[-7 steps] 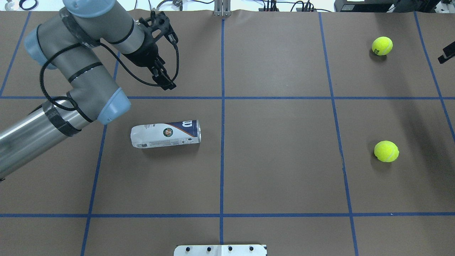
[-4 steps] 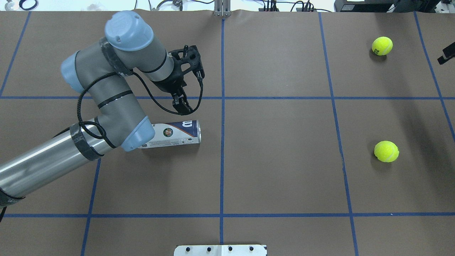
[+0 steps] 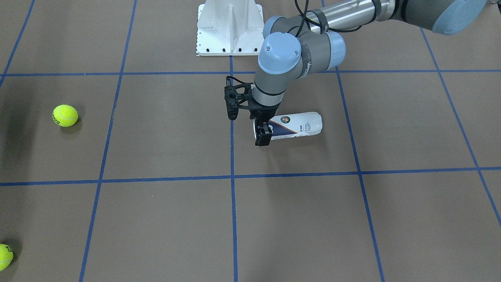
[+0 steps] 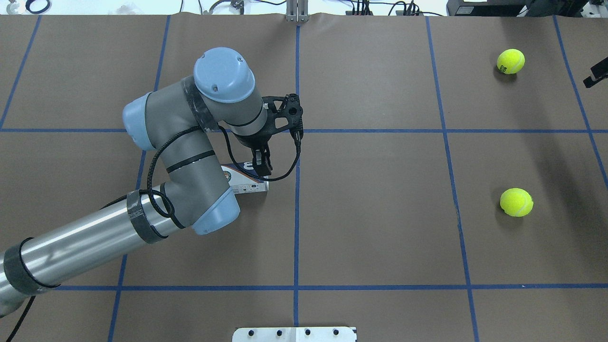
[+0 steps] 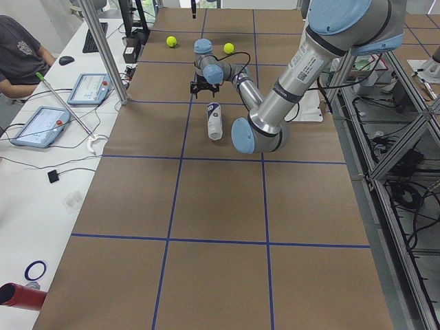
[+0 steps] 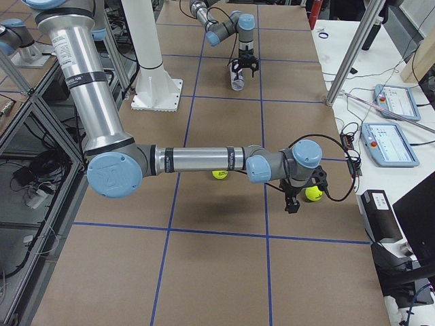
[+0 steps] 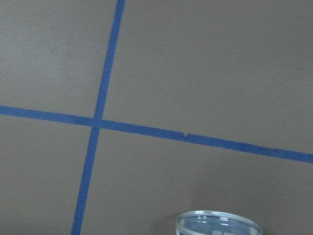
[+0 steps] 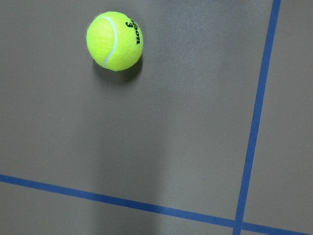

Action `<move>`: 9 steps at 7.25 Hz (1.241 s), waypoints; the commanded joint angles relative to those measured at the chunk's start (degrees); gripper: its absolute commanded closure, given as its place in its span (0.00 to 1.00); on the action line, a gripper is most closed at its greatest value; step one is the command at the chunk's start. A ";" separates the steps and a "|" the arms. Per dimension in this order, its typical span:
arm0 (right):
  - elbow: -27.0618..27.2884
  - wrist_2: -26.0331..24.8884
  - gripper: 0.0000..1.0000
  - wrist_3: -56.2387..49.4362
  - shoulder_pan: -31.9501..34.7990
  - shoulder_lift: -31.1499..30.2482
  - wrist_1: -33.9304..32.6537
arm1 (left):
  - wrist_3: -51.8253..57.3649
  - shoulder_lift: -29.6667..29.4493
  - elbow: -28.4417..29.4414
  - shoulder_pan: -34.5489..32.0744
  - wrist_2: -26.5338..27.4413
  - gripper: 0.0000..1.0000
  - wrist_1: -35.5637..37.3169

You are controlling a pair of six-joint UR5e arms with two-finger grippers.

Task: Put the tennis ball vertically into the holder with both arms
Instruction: 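Move the left gripper down over the white tennis-ball can, then close the left gripper around the can's open end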

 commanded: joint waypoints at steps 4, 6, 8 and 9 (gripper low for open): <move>-0.17 0.11 0.00 0.00 0.00 -0.05 0.00 | 0.83 0.53 0.38 1.95 1.54 0.04 1.49; -0.35 0.11 0.00 -0.09 0.00 -0.05 0.00 | 0.83 1.31 0.47 2.56 1.54 0.02 1.49; -0.35 0.11 0.01 -0.09 0.00 -0.05 0.00 | 0.83 1.41 0.65 3.26 1.54 0.01 1.49; -0.44 0.11 0.00 -0.09 0.00 -0.05 0.00 | 0.74 1.41 1.08 3.44 1.62 0.01 1.41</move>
